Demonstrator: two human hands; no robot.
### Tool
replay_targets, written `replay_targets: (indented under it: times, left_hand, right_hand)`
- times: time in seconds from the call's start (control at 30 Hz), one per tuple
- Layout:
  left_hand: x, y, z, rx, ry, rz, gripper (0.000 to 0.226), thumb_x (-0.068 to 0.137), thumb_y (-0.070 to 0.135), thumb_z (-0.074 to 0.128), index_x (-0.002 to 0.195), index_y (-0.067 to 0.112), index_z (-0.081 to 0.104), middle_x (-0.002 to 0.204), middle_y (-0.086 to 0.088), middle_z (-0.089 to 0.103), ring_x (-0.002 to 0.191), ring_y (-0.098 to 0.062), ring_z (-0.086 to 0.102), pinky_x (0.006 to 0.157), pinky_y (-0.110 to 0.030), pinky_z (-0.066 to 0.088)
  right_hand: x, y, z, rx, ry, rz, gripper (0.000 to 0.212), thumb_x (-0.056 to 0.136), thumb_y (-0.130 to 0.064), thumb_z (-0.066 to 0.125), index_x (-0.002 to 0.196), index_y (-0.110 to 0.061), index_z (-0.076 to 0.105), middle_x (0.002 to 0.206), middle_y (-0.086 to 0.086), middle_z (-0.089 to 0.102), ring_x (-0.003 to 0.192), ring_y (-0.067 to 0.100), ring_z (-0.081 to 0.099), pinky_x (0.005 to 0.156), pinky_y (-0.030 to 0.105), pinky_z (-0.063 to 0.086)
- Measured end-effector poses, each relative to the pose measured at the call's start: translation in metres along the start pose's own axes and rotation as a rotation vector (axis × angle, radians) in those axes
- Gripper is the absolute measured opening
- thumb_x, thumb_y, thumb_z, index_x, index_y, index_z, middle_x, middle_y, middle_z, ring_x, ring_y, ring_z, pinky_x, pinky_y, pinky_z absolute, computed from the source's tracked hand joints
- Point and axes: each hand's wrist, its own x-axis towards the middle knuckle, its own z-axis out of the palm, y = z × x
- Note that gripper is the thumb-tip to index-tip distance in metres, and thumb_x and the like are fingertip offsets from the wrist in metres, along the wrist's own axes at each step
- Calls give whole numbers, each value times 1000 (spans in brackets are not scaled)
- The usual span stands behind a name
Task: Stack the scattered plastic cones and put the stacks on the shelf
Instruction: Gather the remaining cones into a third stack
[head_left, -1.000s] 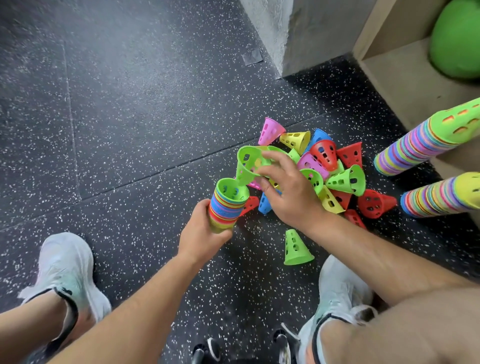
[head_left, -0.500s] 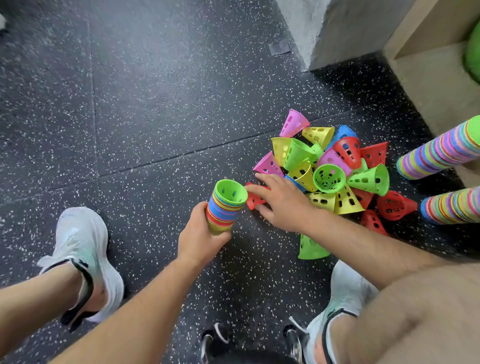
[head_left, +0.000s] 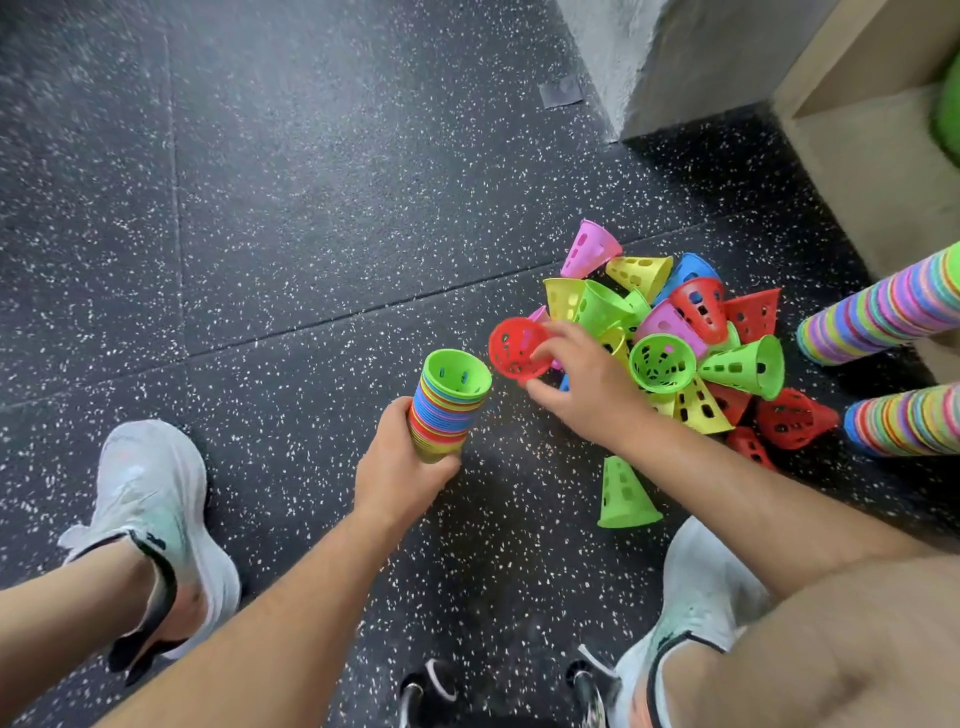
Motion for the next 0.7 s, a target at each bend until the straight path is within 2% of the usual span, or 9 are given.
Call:
replay_targets:
  times: [0.1,0.2,0.27,0.33,0.43,0.5,0.6,0.63,0.7]
  left_hand:
    - [7,10,3,-18,1,28,69,73,39,81,129,38,43,115,16,62,101,-19,65,81,-34,45]
    - [16,22,7,-25,-13,70,71,74,35,83,134,32,45,120,11,63,104,-21,66,87,-38,51]
    - [23,30,10,-38,-32,97,74,75,32,84,137,30,44,123,9,64,106,-22,67,91,-42,54]
    - [30,38,13,-55,-48,125,74,74,31,84,136,32,43,123,9,63,105,-21,67,92,-44,55]
    - [38,45,16,-58,-71,176,70,75,32,83,130,39,42,119,13,62,101,-18,66,91,-45,56]
    - [43,46,17,-45,-87,191,69,75,34,84,129,41,41,120,15,62,99,-16,67,89,-45,56]
    - [48,45,17,-58,-86,167,71,75,40,83,133,34,43,120,12,62,101,-17,67,89,-46,57]
    - [50,45,17,-65,-83,157,72,75,42,83,135,32,44,120,12,62,102,-17,67,90,-46,56]
    - [54,43,15,-65,-80,149,73,76,42,84,136,30,44,121,11,62,104,-17,67,91,-45,56]
  right_hand:
    - [1,0,-22,106,156,81,23,84,-23,75,101,-11,66,128,2,55,119,12,52,98,20,39]
    - [1,-3,-37,198,254,58,21,86,-26,75,99,-13,66,118,-6,58,109,4,54,93,22,45]
    - [-1,-6,-39,197,214,4,23,87,-33,74,99,-15,66,123,-7,58,112,5,55,95,22,45]
    - [-1,-5,-38,151,155,-11,27,88,-41,72,100,-17,67,135,-4,55,124,10,52,103,26,41]
    - [5,-4,-38,136,111,-19,30,87,-43,72,101,-17,68,135,2,56,129,13,48,108,32,39]
    - [10,-3,-38,76,37,-40,45,85,-55,68,113,-20,64,136,-2,56,128,12,47,108,33,38]
    - [18,1,-36,53,-68,17,70,79,-78,53,132,-32,50,140,-13,51,123,2,43,100,22,34]
    - [21,3,-34,83,-66,51,68,83,-77,48,134,-33,48,138,-14,52,120,1,44,98,22,35]
    - [26,10,-30,113,-34,92,53,93,-62,47,135,-30,50,133,-11,55,119,5,45,102,27,38]
